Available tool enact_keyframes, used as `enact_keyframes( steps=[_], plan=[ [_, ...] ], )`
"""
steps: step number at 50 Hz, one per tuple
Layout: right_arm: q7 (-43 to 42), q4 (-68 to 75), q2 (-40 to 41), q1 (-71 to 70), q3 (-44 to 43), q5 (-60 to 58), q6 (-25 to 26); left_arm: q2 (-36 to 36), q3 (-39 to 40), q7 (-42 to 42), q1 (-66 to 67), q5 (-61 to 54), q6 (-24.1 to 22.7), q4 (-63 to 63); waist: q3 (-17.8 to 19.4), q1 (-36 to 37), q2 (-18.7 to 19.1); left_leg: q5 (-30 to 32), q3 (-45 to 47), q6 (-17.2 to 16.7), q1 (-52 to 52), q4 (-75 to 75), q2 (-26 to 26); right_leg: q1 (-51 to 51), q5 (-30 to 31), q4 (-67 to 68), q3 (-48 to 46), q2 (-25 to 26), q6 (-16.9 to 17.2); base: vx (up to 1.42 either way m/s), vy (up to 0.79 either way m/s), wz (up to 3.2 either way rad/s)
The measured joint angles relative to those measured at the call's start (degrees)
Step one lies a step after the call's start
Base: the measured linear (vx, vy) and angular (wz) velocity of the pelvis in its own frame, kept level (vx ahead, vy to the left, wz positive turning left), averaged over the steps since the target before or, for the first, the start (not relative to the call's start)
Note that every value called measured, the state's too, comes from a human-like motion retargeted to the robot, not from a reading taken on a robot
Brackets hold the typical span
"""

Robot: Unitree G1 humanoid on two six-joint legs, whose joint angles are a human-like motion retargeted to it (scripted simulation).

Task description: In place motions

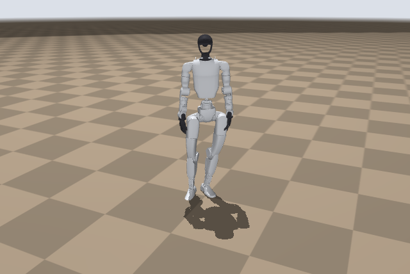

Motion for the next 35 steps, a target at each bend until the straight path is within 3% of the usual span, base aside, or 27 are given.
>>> enact_keyframes(
  steps=[12,20,23,28,35],
  plan=[
    [0.7,-2.7,1.2,-0.3,0.8,0.1,-2.2,0.8,0.9,-1.0,-0.4,-1.3,-0.2,0.7,0.7,-0.7,-0.8,-0.1,1.1,-0.5,-3.2,1.1,0.7,-3.8,0.9,3.2,2.2,-2.0,0.0,-0.13,0.05,-0.14],
    [-2.7,-3.2,1.5,-0.6,1.8,0.6,-3.4,1.7,0.9,-1.8,-0.8,-1.4,-0.2,0.8,1.3,-1.5,0.6,0.0,3.5,-0.7,-6.1,1.4,3.8,-8.6,-1.6,9.6,5.0,-0.2,-2.5,-0.11,0.00,-0.37],
    [-2.5,-2.6,1.4,-0.2,1.1,1.1,-3.3,2.1,0.7,-1.7,-1.2,-1.1,0.1,0.9,1.5,-2.0,0.5,0.1,3.9,-0.8,-6.3,1.5,4.1,-9.0,-1.9,10.8,8.7,1.6,-1.9,0.03,-0.04,-0.04],
    [-2.1,-0.7,0.5,1.6,-0.2,1.0,-2.6,2.3,0.7,-1.6,-1.0,-1.2,0.1,0.4,1.0,-1.5,-0.2,-0.1,4.3,-1.2,-5.2,1.5,3.7,-6.6,-1.2,7.2,6.3,2.2,-3.4,0.15,-0.07,-0.08],
    [-1.3,1.5,-0.6,3.0,-1.8,0.9,-1.7,1.5,0.2,-1.0,-0.6,-2.4,0.1,-0.2,0.7,1.3,-0.7,-0.4,6.0,-1.8,-3.8,1.7,3.8,-4.1,1.0,2.4,6.2,3.0,-2.1,0.19,-0.07,-0.22]
  ],
)
